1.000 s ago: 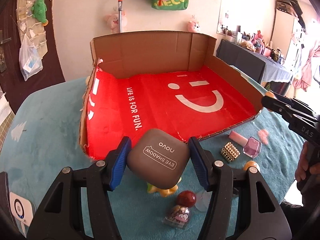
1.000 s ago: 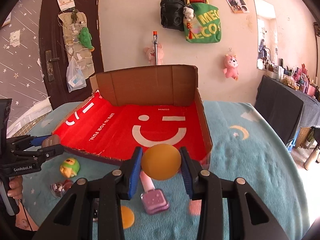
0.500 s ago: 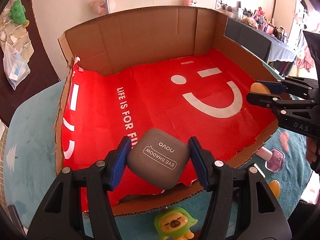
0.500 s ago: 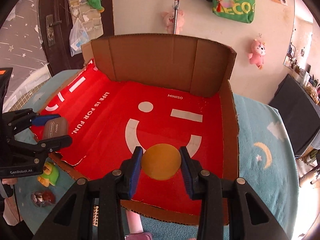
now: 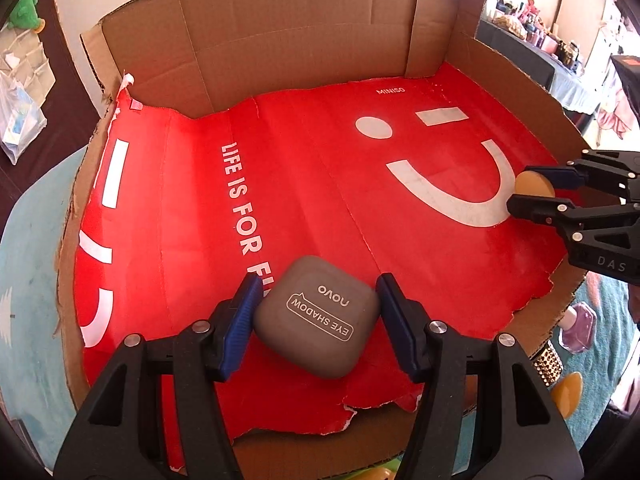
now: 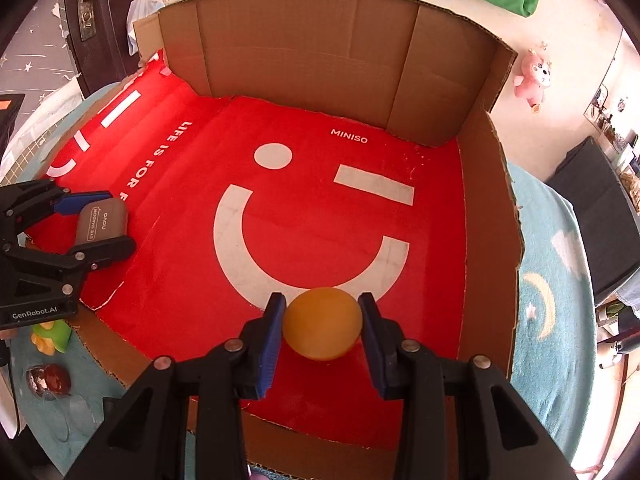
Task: Organize rigid objects
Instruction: 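Carry the grey case with the left tool into the box while the right tool carries the puff, then open both tools to release the case and puff onto the red box floor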
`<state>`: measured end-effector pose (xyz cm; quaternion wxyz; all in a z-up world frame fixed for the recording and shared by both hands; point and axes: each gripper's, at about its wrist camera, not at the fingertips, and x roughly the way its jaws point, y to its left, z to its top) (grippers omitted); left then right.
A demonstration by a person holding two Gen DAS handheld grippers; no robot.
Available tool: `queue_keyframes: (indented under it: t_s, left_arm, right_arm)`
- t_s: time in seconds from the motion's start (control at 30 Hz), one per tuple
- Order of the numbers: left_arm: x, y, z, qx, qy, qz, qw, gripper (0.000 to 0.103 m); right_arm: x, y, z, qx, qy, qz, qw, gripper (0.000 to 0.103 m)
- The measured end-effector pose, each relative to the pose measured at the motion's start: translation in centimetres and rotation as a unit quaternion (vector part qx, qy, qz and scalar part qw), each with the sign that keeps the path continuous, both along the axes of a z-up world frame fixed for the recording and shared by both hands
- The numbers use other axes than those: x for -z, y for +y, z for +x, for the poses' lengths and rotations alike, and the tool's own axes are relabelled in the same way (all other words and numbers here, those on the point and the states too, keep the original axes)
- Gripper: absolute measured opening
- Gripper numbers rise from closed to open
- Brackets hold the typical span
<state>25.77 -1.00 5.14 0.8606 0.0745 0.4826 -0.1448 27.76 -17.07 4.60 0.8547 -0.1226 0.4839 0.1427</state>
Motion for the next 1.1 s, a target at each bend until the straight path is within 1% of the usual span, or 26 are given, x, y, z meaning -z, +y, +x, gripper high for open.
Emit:
queue_keyframes:
  t_s: [0.17,0.43,0.77,0.83,0.9,0.97,1.1]
  left_arm:
    - [-0.02,-0.02,0.24,-0.001,0.004,0.002,1.0000,0.057]
    - [-0.02,0.00,0.00,0.000,0.001,0.005,1.0000,0.058]
    - [-0.08,0.22,-0.40,-0.006,0.000,-0.003,1.0000,0.058]
    - [-0.09,0.37,-0.35,-0.007,0.001,-0.009,0.9999,0.063]
    - [-0.13,0.49,-0.33,-0.009,0.003,-0.017,0.9998,0.066]
    - [-0.21,0.57,-0.30,-0.010,0.003,-0.024,0.9997,0.067]
    - [-0.65,0.51,-0.41,-0.008,-0.004,-0.031,0.9995,0.069]
  right_arm:
    - [0.67,0.24,0.47,0.000,0.015,-0.005,1.000,0.039]
    - [0.97,0.21,0.86,0.001,0.016,-0.001,1.000,0.040]
    - [0.97,0.59,0.92,0.001,0.018,-0.005,1.000,0.039]
    - [0.97,0.53,0.94,0.002,0.018,-0.003,1.000,0.040]
    - [0.97,0.52,0.94,0.001,0.017,-0.003,1.000,0.040]
    - [0.99,0.48,0.89,0.000,0.017,-0.001,1.000,0.041]
    - [0.82,0.47,0.78,0.000,0.016,0.006,1.000,0.047]
